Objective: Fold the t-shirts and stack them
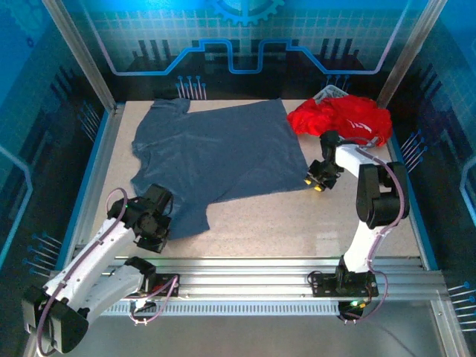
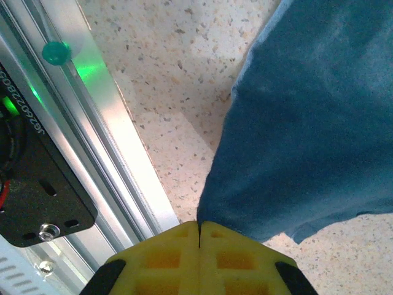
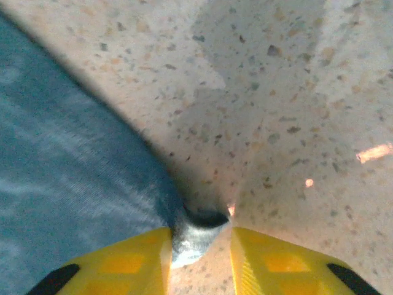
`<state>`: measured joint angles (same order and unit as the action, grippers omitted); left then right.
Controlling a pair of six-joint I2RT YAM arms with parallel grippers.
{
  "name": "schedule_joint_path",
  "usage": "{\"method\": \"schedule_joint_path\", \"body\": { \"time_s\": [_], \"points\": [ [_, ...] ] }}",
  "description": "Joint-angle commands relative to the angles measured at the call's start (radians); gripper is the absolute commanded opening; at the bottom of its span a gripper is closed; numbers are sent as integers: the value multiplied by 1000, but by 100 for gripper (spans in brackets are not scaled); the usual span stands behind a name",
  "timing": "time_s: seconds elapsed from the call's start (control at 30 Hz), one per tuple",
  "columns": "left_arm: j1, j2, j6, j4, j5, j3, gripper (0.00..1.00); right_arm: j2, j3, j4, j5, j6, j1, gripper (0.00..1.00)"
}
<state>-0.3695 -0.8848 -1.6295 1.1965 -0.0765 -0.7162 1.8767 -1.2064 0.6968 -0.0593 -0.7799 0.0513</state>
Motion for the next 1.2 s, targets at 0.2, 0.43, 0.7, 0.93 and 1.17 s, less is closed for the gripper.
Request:
{"method": "schedule_joint_path", "body": {
  "time_s": [0.2,0.43,0.7,0.93,1.17],
  "points": [
    [-6,13,-23,86,-50,-12,0,25,-3,27,13,-39,33,31],
    [-6,37,-39,136,-110,-49,0,-28,25,30,36,-32,63,0],
    [-8,67,-77,202,-157,-98,0,-236,155,196,32,-9,147,0],
    [-12,79,-71,198,-128,-80,0,-391,321,271,-45,28,168,0],
    [-20,18,57,42,-153,-121,0,-415,333,313,-73,9,172,0]
  ]
}}
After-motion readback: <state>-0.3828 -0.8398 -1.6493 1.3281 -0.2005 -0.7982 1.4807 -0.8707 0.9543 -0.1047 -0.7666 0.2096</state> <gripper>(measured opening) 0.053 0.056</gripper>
